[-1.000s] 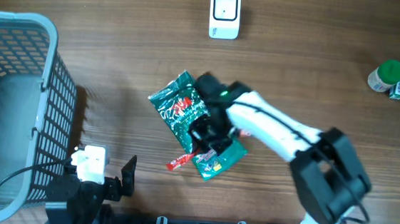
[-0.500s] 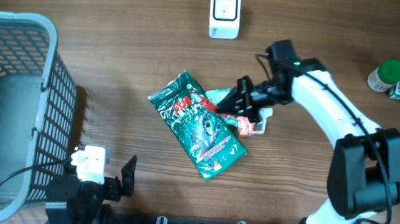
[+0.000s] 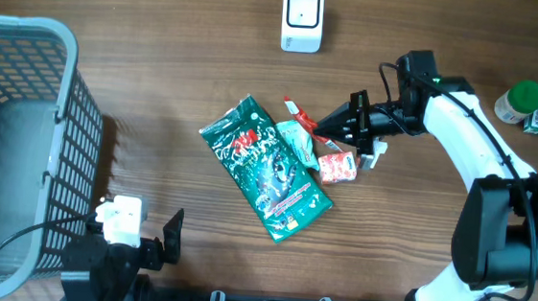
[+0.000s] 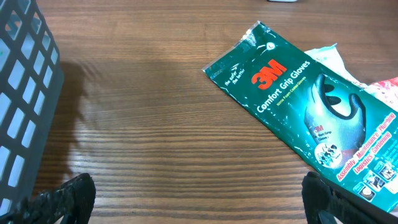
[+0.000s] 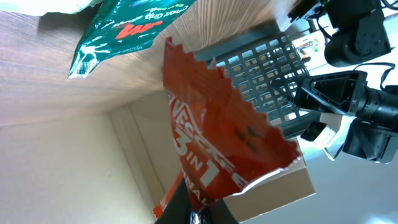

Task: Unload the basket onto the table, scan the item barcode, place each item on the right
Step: 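Lift the Nescafe stick to the scanner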

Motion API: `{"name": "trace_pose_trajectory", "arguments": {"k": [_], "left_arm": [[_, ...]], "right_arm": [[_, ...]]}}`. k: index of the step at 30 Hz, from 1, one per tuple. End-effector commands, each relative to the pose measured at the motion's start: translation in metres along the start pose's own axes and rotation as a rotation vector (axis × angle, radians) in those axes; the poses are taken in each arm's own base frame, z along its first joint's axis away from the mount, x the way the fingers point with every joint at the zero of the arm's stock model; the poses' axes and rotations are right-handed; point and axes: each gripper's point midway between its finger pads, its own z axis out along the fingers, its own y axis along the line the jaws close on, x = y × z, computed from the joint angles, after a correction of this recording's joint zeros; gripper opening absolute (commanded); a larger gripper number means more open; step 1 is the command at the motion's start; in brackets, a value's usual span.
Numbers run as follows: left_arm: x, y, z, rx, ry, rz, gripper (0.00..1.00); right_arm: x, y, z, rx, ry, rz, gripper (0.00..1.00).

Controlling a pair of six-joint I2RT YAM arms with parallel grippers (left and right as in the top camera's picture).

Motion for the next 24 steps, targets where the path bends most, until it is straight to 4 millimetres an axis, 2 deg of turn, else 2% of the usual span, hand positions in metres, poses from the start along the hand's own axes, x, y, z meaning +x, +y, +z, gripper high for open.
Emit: {"name": "trace_pose_trajectory", "arguments": {"k": [1, 6, 7, 8, 11, 13, 15, 16, 18, 19, 20, 22, 24], "left_arm": [[-0.002, -0.001, -0.001, 0.005, -0.010, -0.006, 1.00], [-0.002, -0.001, -0.001, 0.005, -0.010, -0.006, 1.00], [-0.002, -0.001, -0.001, 0.005, -0.010, -0.006, 1.00], [-0.002, -0.001, -0.001, 0.005, -0.010, -0.006, 1.00], [-0.002, -0.001, -0.001, 0.005, -0.010, -0.006, 1.00], [-0.002, -0.001, -0.001, 0.005, -0.010, -0.006, 1.00], [-0.002, -0.001, -0.001, 0.005, -0.010, -0.006, 1.00], [-0.002, -0.001, -0.001, 0.005, -0.010, -0.006, 1.00], [-0.002, -0.001, -0.001, 0.005, -0.010, -0.006, 1.00], [-0.002, -0.001, -0.001, 0.005, -0.010, -0.006, 1.00], [-0.002, -0.001, -0.001, 0.005, -0.010, -0.006, 1.00], [-0.002, -0.001, -0.001, 0.005, -0.010, -0.006, 1.00], [-0.002, -0.001, -0.001, 0.005, -0.010, -0.006, 1.00]], "right_arm": [[0.002, 0.000, -0.003, -0.015, -0.011, -0.028, 0.04], [0.002, 0.003, -0.003, -0.023, -0.014, -0.155, 0.04], [0.003, 0.004, -0.003, -0.025, -0.014, -0.228, 0.04], [0.003, 0.005, -0.003, -0.029, -0.016, -0.325, 0.04], [-0.005, 0.015, -0.004, -0.048, -0.091, -0.773, 0.04], [-0.020, 0.024, -0.005, -0.038, -0.208, -1.013, 0.04], [-0.034, 0.042, -0.007, -0.023, -0.369, -1.247, 0.04], [-0.037, 0.054, -0.002, -0.020, -0.462, -1.353, 0.04], [-0.025, 0.068, 0.007, -0.049, -0.510, -1.497, 0.04], [-0.013, 0.080, 0.012, -0.079, -0.550, -1.628, 0.04], [0.000, 0.101, 0.015, -0.130, -0.687, -1.765, 0.04], [0.017, 0.118, 0.020, -0.196, -0.808, -1.861, 0.05], [0.047, 0.137, 0.020, -0.325, -0.911, -1.975, 0.04]]}}
